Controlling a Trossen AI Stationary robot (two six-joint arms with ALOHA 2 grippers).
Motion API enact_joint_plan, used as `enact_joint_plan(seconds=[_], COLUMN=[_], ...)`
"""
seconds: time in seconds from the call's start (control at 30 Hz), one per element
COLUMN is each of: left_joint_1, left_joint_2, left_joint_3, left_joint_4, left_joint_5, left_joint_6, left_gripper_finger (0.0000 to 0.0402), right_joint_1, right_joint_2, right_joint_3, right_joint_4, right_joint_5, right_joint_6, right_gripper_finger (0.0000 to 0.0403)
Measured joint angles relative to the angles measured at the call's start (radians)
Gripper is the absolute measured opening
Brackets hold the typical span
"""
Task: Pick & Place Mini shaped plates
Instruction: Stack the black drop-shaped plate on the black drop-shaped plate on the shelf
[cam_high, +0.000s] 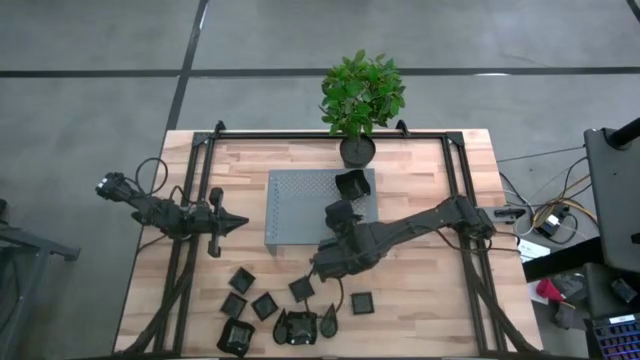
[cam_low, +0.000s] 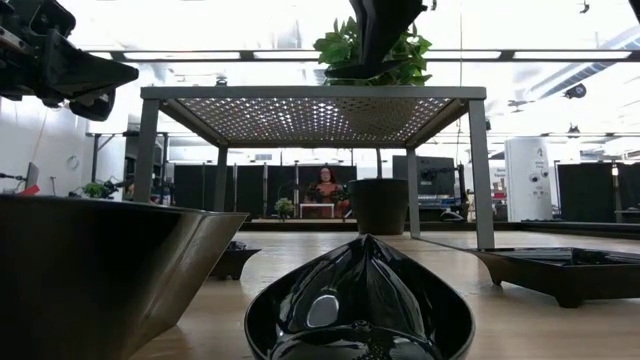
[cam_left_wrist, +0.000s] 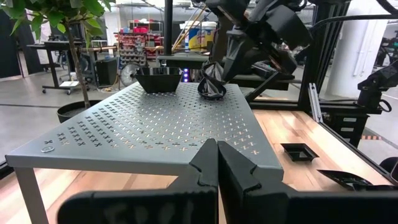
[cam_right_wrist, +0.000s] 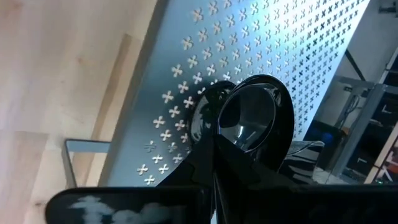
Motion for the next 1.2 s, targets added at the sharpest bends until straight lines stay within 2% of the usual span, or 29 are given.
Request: enact_joint_plan(seconds=[0.5, 1.2], left_joint_1=[0.0, 0.0], left_joint_2=[0.0, 0.0], left_joint_3=[0.0, 0.0], left_joint_4=[0.0, 0.0], left_joint_5=[0.0, 0.0], left_joint_6=[0.0, 0.0], left_gripper_finger=[0.0, 0.0], right_joint_1=[-0.025, -0.015], right_joint_2=[0.001, -0.016], right_joint_3=[-0.06, -0.06], right_joint_4=[0.0, 0.0], right_joint_5=[-0.001, 0.011], right_joint_6=[0.028, 0.01], right_gripper_finger=[0.0009, 0.0009])
